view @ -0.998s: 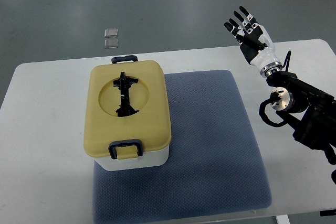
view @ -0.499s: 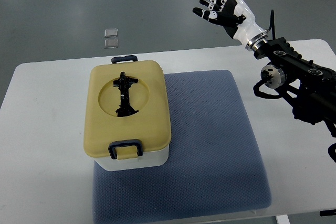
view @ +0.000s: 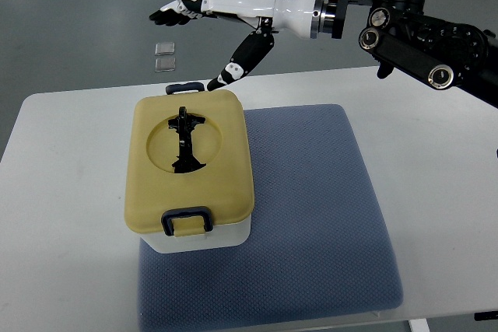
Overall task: Open white storage box with right hand
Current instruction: 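Swing the right hand over the box and lower it onto the black lid handle, then close the right hand fingers around the black handle on the yellow lid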
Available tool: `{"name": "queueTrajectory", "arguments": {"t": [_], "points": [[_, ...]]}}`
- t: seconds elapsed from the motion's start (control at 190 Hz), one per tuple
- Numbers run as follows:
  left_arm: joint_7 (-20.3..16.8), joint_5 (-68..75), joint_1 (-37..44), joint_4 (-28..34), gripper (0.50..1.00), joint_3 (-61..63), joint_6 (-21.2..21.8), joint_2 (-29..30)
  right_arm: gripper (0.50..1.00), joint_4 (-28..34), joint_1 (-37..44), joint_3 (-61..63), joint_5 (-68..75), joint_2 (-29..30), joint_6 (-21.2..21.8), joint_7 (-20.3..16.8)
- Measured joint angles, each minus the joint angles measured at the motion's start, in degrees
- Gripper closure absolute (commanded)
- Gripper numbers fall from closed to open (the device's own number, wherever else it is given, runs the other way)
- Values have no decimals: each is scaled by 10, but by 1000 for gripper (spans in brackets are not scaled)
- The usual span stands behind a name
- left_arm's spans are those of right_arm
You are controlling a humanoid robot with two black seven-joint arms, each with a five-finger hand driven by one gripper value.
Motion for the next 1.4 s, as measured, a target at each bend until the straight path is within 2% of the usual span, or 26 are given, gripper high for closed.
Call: {"name": "queueTrajectory", "arguments": {"t": [0.116, 0.31, 0.641, 0.772, 0.819, 0.961, 1.04, 1.119, 1.208, 1.402], "points": [[0, 0, 0, 0, 500, 0, 0, 0, 576, 28, 47, -39, -72, 11, 1, 5], [0, 0, 0, 0, 500, 0, 0, 0, 585, 34, 104, -85, -127, 56, 1, 8], [0, 0, 0, 0, 500, 0, 0, 0, 599, 34, 128, -131, -224, 81, 2, 8], [0, 0, 0, 0, 500, 0, 0, 0, 638, 34, 128, -142, -233, 74, -2, 8], [0, 0, 0, 0, 500, 0, 0, 0, 673, 34, 128, -143, -233, 72, -2, 8], [0, 0, 0, 0, 500, 0, 0, 0, 709, 34, 128, -143, -233, 69, -3, 8], [0, 0, 0, 0, 500, 0, 0, 0, 773, 34, 127, -143, -232, 67, -3, 8], [0, 0, 0, 0, 500, 0, 0, 0, 814, 37, 127, -142, -231, 67, -2, 8], [0, 0, 0, 0, 500, 0, 0, 0, 832, 42, 126, -141, -231, 67, -1, 8], [0, 0, 0, 0, 500, 0, 0, 0, 832, 46, 123, -139, -228, 67, -1, 8]]}}
